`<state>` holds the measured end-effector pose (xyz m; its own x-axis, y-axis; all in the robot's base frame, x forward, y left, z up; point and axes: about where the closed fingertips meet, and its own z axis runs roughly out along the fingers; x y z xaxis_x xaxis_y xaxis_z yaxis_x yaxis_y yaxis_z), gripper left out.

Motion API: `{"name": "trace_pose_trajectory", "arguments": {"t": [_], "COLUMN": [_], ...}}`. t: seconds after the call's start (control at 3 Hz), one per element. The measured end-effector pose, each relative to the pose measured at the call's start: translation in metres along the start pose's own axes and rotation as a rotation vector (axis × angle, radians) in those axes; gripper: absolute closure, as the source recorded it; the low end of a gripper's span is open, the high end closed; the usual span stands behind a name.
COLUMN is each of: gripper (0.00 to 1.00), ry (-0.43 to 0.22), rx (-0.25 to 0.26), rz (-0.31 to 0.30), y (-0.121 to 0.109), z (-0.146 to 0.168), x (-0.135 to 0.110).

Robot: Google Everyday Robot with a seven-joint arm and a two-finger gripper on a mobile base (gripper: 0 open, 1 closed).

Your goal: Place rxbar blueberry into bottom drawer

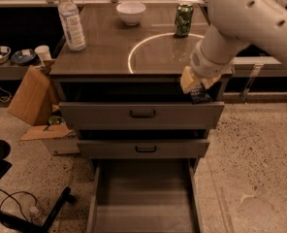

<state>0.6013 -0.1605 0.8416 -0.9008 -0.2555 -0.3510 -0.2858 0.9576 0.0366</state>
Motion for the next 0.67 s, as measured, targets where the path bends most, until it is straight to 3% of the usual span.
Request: {"name": "trace_pose_trajectory", "arguments": {"t": [0.67], "gripper": [1.00], "ry": [-0.009], "rx": [-0.229], "rz": [0.247], "y": [-0.008], "z": [0.117], "x": [0.110]}}
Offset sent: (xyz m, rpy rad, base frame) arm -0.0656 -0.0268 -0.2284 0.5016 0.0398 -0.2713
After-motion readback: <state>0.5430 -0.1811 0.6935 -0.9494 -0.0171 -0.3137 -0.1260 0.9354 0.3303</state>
